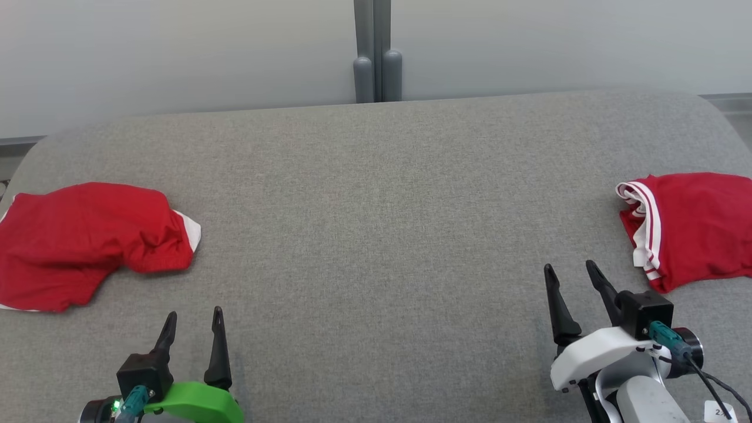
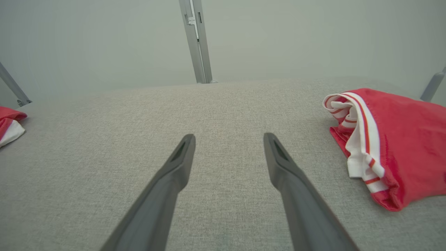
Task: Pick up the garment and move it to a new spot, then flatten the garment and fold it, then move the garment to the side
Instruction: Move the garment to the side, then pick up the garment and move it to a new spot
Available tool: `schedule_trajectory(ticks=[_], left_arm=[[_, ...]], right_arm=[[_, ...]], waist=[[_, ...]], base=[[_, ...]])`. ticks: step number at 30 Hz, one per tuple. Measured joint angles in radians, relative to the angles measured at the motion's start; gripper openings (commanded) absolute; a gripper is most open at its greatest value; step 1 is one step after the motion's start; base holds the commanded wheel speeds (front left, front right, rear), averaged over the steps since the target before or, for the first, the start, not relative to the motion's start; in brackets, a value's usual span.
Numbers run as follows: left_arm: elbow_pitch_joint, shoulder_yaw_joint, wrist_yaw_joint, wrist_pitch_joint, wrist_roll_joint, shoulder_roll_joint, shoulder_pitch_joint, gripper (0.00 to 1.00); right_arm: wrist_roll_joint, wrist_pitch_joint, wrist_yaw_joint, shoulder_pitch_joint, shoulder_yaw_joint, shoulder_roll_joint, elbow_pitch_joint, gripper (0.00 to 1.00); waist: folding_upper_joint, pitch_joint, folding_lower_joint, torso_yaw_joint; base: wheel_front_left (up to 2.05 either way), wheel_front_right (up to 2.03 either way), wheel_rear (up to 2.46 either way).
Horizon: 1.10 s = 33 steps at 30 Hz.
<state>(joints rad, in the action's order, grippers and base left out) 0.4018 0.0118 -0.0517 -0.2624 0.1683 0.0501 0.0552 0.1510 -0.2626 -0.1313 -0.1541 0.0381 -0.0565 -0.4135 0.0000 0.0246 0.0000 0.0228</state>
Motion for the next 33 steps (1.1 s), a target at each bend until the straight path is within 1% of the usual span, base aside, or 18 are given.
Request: schedule_trajectory(ticks=[12, 23, 28, 33], left_arm=[[-0.005, 0.007, 0.009, 0.000, 0.018, 0.000, -0.021, 1.00], [-0.007, 0.016, 0.014, 0.000, 0.024, 0.000, -0.024, 1.00], [-0.008, 0.013, 0.022, 0.000, 0.028, 0.000, -0.023, 1.00], [-0.008, 0.011, 0.030, 0.000, 0.041, -0.001, -0.012, 1.00]], right_arm=[[-0.015, 0.000, 0.000, 0.036, 0.019, 0.005, 0.051, 1.00], [-0.007, 0.000, 0.000, 0.040, 0.039, 0.006, 0.059, 1.00], [-0.002, 0.000, 0.000, 0.041, 0.043, 0.006, 0.069, 1.00], [-0.016, 0.000, 0.000, 0.038, 0.057, 0.006, 0.080, 1.00]], waist=[[0.0000, -0.027, 0.0000, -0.008], [0.0000, -0.021, 0.0000, -0.012], [0.0000, -0.011, 0.0000, 0.009], [0.0000, 0.008, -0.0001, 0.058]], base=[[0.00, 0.00, 0.00], [0.00, 0.00, 0.00], [0.00, 0.00, 0.00], [0.00, 0.00, 0.00]])
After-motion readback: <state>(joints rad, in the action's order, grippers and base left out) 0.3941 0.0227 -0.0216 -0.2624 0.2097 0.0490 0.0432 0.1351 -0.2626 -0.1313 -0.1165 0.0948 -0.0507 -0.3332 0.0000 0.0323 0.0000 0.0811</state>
